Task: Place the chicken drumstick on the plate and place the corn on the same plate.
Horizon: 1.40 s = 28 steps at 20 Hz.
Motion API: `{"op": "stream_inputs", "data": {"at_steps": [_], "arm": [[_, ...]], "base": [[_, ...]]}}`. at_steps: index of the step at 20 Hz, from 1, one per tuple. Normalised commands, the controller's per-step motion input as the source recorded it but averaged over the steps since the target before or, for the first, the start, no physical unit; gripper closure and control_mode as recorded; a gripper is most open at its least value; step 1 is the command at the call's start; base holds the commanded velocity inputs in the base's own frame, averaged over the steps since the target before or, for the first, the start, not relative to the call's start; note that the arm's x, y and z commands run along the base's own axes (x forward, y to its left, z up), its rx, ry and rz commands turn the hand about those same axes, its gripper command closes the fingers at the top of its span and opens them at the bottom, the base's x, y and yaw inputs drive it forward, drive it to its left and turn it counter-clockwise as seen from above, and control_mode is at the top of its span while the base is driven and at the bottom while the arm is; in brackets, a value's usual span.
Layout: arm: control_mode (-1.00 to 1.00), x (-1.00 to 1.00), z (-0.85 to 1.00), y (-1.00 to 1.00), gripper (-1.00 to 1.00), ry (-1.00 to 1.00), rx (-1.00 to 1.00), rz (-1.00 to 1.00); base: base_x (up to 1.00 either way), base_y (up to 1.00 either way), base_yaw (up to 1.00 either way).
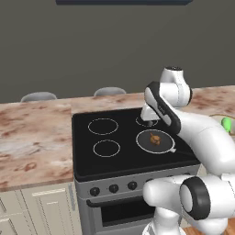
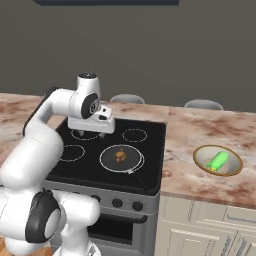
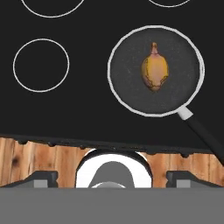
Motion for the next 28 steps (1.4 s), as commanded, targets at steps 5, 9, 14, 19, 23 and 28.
{"op": "stream_inputs", "data": {"at_steps": [5, 9, 14, 19, 23, 28], "arm": [[-1.00, 0.42, -0.41, -0.41, -1.00, 0.14, 0.00, 0.00], [-1.00, 0.56, -0.32, -0.38, -1.00, 0.11, 0.00, 0.00], [-1.00, 0.50, -0.35, -0.30, -1.00, 0.09, 0.00, 0.00], [-1.00, 0.50, -0.33, -0.22, -1.00, 0.06, 0.00, 0.00], [-1.00, 0.49, -0.36, -0.13, -1.00, 0.07, 0.00, 0.00], [-1.00, 0.34, -0.31, -0.01, -1.00, 0.10, 0.00, 0.00]], "base": [[0.00, 0.00, 0.00], [0.00, 0.00, 0.00], [0.00, 0.00, 0.00], [0.00, 0.00, 0.00], [0.00, 0.00, 0.00], [0.00, 0.00, 0.00]]}}
